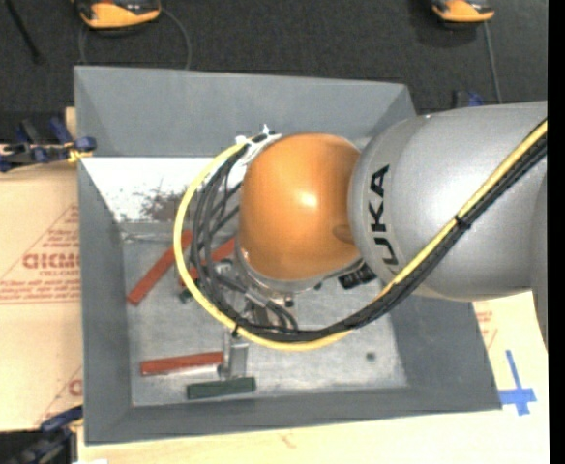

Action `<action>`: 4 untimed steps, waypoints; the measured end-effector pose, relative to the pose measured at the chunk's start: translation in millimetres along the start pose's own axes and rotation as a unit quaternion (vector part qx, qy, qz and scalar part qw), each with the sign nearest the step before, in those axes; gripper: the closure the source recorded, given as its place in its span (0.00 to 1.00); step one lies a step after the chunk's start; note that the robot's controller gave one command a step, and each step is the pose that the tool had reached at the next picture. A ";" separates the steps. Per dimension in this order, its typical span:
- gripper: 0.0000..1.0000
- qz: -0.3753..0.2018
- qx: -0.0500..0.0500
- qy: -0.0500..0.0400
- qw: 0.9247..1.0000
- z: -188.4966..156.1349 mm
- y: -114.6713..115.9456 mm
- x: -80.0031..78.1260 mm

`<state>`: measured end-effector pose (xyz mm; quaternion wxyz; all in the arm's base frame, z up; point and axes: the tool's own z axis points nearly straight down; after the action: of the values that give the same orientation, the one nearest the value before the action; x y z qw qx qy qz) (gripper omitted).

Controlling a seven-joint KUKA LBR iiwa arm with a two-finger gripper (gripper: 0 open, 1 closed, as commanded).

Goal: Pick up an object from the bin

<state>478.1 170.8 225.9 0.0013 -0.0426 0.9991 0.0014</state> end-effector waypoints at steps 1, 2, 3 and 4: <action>0.00 -0.020 0.003 0.004 1.000 94.7 -49.7 -1.7; 0.00 -0.056 0.000 -0.012 0.998 153.4 -39.6 2.1; 1.00 -0.055 0.001 -0.002 0.999 152.7 -39.4 7.2; 1.00 -0.050 0.000 -0.001 0.999 133.2 -30.7 7.2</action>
Offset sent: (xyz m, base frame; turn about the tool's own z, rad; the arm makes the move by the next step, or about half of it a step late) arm 0.0065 -0.0451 -0.0905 -0.0451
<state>473.8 140.0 92.6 0.0021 -0.0922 0.9957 0.0015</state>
